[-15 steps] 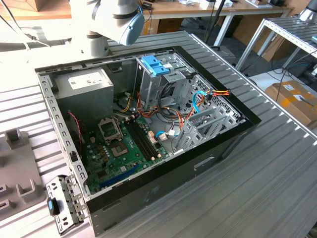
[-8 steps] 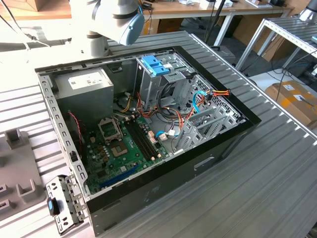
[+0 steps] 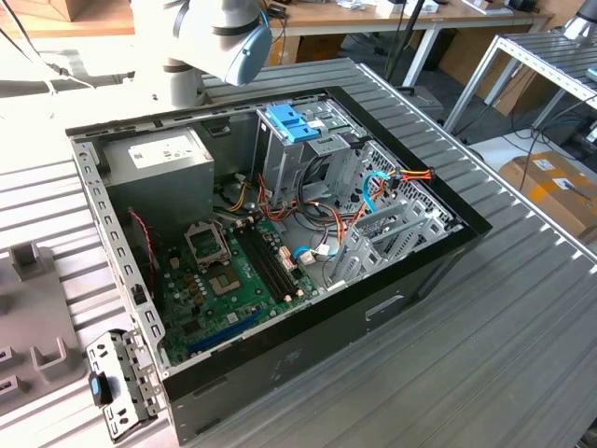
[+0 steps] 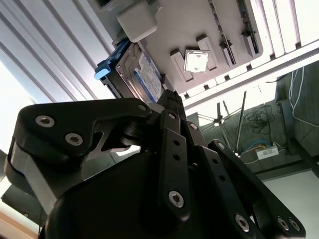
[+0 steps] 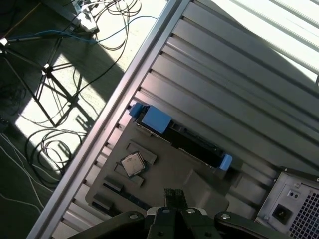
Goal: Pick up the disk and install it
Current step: 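Pick up the disk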
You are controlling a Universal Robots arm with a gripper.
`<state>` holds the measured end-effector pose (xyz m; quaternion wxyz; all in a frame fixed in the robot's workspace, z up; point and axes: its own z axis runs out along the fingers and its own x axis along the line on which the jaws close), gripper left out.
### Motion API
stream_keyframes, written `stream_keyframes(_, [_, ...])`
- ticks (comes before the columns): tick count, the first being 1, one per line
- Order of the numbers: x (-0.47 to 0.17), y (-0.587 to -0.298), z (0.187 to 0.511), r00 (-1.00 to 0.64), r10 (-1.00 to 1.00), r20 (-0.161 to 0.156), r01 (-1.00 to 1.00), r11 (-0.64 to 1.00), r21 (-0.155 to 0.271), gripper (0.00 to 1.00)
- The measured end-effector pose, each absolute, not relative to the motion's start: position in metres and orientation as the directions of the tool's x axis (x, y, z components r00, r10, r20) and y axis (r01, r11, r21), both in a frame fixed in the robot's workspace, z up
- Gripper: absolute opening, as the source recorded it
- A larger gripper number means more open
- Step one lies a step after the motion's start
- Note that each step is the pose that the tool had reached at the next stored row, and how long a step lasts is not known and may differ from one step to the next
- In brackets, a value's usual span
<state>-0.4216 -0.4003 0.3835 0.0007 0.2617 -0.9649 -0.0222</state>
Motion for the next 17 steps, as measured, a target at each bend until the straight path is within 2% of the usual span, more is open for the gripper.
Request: stream_keyframes(17, [-0.4216, -0.4003, 0.3835, -0.826, -0.563, -0.010, -0.563, 0.825, 0.043, 0.11])
